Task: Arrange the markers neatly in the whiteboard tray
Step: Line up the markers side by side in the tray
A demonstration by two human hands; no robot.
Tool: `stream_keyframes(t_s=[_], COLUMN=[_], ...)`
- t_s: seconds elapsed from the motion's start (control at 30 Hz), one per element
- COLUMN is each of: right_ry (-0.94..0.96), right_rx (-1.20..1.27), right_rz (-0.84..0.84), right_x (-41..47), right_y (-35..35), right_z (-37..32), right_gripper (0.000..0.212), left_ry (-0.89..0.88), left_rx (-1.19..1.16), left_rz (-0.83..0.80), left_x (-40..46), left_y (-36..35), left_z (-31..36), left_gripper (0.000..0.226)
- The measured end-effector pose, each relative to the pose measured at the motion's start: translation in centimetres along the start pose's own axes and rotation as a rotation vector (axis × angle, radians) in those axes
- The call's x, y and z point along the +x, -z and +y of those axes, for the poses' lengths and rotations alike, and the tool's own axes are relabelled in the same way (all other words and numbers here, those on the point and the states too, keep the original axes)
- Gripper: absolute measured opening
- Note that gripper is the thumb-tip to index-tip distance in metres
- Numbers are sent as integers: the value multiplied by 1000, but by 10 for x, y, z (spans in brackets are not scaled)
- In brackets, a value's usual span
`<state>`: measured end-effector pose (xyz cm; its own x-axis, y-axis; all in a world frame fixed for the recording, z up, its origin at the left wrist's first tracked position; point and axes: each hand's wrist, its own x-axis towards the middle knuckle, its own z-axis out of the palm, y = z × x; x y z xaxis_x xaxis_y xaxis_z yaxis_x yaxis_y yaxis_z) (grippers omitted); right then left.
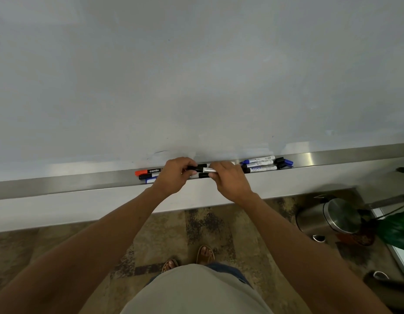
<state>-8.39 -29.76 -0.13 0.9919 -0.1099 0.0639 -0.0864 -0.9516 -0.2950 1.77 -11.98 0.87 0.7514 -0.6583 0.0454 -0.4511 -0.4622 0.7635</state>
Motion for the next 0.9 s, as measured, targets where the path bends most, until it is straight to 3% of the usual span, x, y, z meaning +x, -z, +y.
stream_keyframes(t_s=[0.2, 0.33, 0.5, 0.67, 0.9], right_ry=[-32, -110, -131, -133, -93], right_rx=[-212, -227, -238, -138, -185], right_rz=[50, 121, 132, 181, 159], right_x=[-8, -7, -4, -3, -2], right_y=[-2, -1, -2, -7, -15], right_z=[-12, -21, -22, -20, -2], right_gripper=[69, 81, 80, 51, 59], left_ry=[196, 328, 379, 386, 309], left_rx=[-280, -461, -510, -527, -441], left_rz=[-135, -207, -282, -312, -270], left_x=[0, 2, 5, 9, 10], left_y=[1, 2, 3, -2, -14], left_z=[12, 20, 21, 19, 14], left_gripper=[15, 13, 15, 11, 8])
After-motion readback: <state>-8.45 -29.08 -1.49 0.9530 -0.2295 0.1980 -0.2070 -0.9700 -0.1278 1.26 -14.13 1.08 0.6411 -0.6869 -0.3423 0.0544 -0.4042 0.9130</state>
